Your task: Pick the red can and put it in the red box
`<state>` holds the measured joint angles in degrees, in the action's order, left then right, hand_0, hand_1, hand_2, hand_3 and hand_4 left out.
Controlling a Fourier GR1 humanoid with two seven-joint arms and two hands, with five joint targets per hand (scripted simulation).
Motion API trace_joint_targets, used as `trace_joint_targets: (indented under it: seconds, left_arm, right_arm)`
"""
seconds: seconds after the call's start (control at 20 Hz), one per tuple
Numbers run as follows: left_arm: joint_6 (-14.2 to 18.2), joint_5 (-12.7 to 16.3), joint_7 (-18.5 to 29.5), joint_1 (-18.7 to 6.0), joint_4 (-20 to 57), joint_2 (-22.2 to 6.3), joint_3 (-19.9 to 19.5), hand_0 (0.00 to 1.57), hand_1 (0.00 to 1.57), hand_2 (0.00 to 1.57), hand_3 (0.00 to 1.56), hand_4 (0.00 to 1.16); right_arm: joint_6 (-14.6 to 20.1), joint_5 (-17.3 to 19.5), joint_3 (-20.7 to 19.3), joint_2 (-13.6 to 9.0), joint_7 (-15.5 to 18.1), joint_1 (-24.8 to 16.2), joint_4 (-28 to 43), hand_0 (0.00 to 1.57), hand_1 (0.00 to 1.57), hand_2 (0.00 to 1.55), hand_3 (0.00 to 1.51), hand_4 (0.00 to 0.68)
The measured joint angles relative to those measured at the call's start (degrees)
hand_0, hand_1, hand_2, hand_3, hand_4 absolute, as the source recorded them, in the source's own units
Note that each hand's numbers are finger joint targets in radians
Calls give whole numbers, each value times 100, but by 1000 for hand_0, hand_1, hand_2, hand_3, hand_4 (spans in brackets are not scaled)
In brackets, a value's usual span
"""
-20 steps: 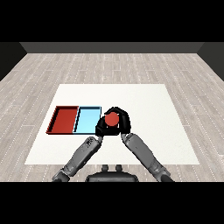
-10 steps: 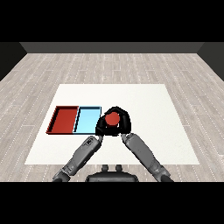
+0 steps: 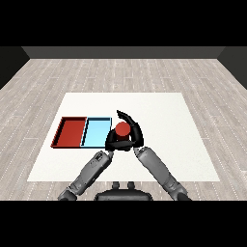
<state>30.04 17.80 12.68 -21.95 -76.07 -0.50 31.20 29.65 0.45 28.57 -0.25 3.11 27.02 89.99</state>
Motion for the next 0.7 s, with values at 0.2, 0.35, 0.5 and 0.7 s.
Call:
trace_joint_targets:
  seconds: [0.2, 0.35, 0.5, 0.7]
  left_arm:
    - [58, 12, 9, -93, 90, 24, 35, 1571, 1571, 1571, 1501, 1133]
    - [-64, 50, 86, -115, 169, 33, -58, 1571, 1571, 1571, 1497, 1139]
    - [-163, -80, 65, -13, 36, 26, -138, 1571, 1571, 1571, 1489, 1137]
    - [-244, -235, -7, 148, -134, 27, -231, 1571, 1571, 1571, 1478, 1136]
  right_arm:
    - [65, 61, -142, -1, -85, 12, 74, 0, 0, 0, 0, 0]
    - [121, 53, -213, 5, -72, -2, 80, 0, 0, 0, 0, 0]
    - [96, 200, -279, -3, -142, -144, 210, 0, 0, 0, 0, 0]
    - [-143, 156, -577, -3, -148, -170, 359, 0, 0, 0, 0, 0]
